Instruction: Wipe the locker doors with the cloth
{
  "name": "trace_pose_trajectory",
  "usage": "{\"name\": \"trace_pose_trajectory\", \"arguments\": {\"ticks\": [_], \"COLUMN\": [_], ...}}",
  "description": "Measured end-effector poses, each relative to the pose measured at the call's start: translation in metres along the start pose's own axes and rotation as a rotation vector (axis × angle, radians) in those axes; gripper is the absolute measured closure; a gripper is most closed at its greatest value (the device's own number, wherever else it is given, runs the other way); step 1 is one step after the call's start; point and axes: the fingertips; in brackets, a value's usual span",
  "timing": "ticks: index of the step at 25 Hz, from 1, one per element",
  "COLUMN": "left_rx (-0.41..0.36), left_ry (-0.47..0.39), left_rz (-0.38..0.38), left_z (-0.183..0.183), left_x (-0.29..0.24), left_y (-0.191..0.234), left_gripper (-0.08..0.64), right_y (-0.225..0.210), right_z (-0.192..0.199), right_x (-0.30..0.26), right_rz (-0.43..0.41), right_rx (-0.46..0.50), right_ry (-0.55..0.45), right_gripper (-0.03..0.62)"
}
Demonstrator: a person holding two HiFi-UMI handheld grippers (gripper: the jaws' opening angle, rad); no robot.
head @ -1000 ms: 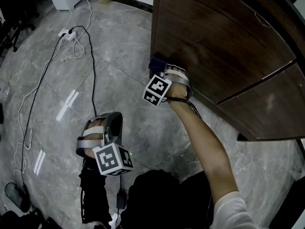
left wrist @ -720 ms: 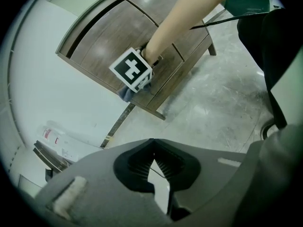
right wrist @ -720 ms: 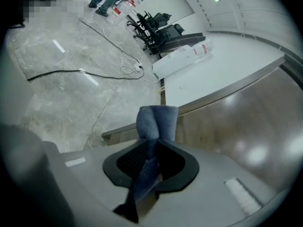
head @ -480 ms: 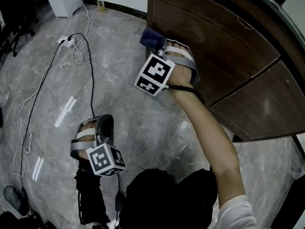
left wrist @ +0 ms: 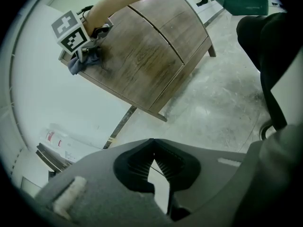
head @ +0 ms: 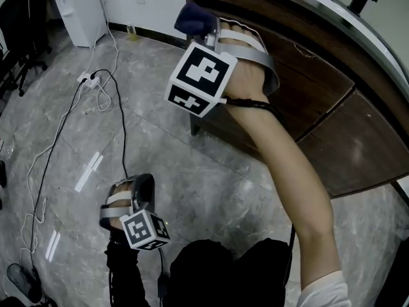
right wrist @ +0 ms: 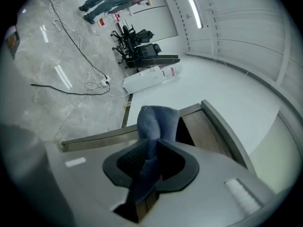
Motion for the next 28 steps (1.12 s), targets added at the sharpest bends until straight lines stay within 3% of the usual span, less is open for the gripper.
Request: {"name": "trace_pose_trajectory", "arguments": {"ticks": [6,15,19,23,28], "left_rx": [0.007,0.029,0.075,0.101,0.094], "left_ry": [-0.035,-0.127,-0.193,-0.243,-0.274], "left_rz": [-0.011,-0.037,-0.017,0.026,0.069], "left_z": [-0.016,-0.089,-0.152,-0.212,-0.270], "left_x": [0.002,0.021,0.067,0.123,0.190], "left_y": [0.001,0.022,0.047,0.082,0.127], "left_gripper": [0.558,0.558,0.558,0.558,0.558], "right_y": [0.004,0.017,0.004,-0.022,-0.085], "right_z": [-0.001,0.036,0.066,0.111,0.152], "right_x": [0.022,0.104,0.153,0.211,0.279], "right_rz": [0.021,-0.092,-0.239,-0.393,-0.446], "right_rx": [-0.020,-0.261,-0.402,-0.572,-0.822], "right_ry": [-0.087,-0.315,-0.354,-0.319,-0.288], "right_gripper": [0.523,0.523,0.522,0.523,0.523]}}
Point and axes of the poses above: the fingertips, and each gripper's own axes: x backward along the fingers, y to its left, z out of its underside, and after that the axes turned 9 degrees about x, right-handed
